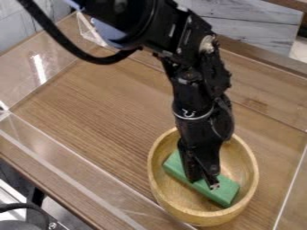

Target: Put the green block in the brown bowl

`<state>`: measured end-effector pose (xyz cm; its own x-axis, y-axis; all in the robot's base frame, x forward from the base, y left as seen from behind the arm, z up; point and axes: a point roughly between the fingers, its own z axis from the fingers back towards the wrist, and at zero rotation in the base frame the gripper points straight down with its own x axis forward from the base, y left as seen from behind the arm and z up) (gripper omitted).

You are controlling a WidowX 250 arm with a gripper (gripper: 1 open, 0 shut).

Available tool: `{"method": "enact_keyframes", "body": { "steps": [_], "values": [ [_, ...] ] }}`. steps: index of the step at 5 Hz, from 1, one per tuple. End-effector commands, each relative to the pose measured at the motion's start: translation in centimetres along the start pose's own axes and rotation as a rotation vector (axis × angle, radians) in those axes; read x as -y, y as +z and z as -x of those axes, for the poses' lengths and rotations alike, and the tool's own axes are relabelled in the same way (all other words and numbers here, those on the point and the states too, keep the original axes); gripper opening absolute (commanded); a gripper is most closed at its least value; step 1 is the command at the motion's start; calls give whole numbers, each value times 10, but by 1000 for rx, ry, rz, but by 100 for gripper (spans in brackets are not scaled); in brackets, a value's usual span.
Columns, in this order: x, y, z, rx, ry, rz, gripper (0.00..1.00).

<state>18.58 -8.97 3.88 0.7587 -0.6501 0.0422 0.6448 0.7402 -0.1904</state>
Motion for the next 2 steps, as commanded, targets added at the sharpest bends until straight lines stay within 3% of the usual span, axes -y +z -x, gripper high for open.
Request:
{"method": "enact_keyframes", "body": {
  "steps": [1, 2],
  "values": [
    [7, -7, 16, -55, 12, 41, 0],
    [7, -4, 17, -57, 22, 57, 0]
  ]
}}
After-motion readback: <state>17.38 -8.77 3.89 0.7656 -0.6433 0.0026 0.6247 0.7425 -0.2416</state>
